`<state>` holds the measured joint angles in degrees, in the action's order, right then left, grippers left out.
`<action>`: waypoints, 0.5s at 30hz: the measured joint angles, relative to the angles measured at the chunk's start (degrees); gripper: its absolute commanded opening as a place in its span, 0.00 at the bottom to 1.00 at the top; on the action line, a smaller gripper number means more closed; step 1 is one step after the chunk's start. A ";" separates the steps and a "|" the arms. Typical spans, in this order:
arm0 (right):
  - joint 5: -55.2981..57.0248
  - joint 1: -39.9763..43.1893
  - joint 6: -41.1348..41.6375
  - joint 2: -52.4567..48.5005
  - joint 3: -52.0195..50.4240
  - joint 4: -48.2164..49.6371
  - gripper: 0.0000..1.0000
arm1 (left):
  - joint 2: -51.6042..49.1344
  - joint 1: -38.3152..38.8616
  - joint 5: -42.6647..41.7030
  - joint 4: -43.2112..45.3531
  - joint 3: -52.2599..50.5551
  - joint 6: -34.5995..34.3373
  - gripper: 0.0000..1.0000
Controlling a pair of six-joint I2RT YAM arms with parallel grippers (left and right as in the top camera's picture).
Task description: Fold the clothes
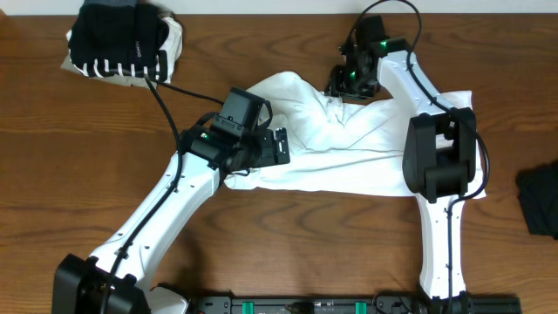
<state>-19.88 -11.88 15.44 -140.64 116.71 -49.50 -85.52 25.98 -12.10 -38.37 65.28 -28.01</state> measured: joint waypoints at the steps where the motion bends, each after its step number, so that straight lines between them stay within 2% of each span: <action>1: -0.11 -0.07 0.07 -0.04 0.00 0.00 0.32 | 0.00 0.00 0.00 0.02 0.00 0.00 0.99; 2: -0.20 -0.09 0.28 -0.15 0.00 -0.02 0.25 | 0.00 0.00 0.02 0.00 0.00 -0.02 0.99; 5: -0.28 -0.09 0.42 -0.39 -0.09 0.09 0.19 | 0.00 0.00 0.00 0.00 0.00 0.00 0.99; 10: -0.33 -0.04 0.46 -0.50 -0.11 1.62 0.01 | 0.00 0.00 0.00 0.00 0.00 0.00 0.99; 15: -1.79 0.26 0.55 -0.52 -0.07 1.84 0.01 | 0.00 0.00 0.00 0.00 0.00 0.00 0.99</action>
<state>-21.67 -11.62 15.99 -141.16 116.64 -47.66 -85.52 25.98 -12.10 -38.37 65.28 -28.01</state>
